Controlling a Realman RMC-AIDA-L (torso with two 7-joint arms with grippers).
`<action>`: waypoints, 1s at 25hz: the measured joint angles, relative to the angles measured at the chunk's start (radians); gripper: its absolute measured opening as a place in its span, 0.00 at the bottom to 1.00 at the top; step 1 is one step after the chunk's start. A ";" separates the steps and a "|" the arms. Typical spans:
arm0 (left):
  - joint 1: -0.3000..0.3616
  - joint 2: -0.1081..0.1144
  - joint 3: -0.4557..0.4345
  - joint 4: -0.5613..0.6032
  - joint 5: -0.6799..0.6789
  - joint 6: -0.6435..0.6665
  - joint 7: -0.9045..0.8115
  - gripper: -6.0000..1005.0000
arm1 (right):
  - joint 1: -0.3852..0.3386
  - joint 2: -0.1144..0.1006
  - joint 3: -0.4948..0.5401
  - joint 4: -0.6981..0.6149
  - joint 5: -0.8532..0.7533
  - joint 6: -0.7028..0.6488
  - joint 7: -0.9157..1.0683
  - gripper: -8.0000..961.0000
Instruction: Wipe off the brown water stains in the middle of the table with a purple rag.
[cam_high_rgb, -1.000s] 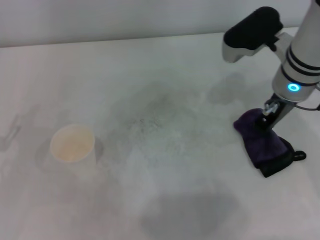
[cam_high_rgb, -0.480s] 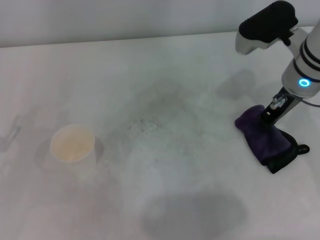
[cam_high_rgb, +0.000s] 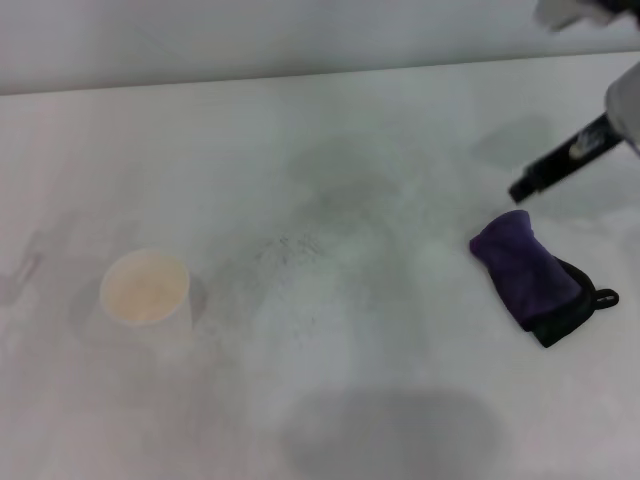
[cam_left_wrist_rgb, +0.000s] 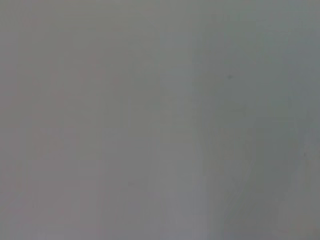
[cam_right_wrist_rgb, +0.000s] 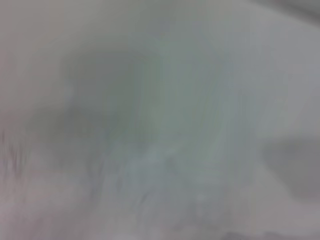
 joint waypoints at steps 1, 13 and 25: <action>0.000 0.000 0.000 0.000 0.000 0.001 -0.002 0.88 | 0.000 0.000 0.000 0.000 0.000 0.000 0.000 0.35; -0.022 -0.005 -0.005 -0.035 -0.012 -0.007 0.001 0.88 | -0.162 -0.005 0.324 0.076 0.269 -0.404 -0.353 0.35; -0.028 -0.007 -0.008 -0.085 -0.140 0.000 0.045 0.88 | -0.287 -0.011 0.515 0.424 1.088 -0.565 -1.121 0.35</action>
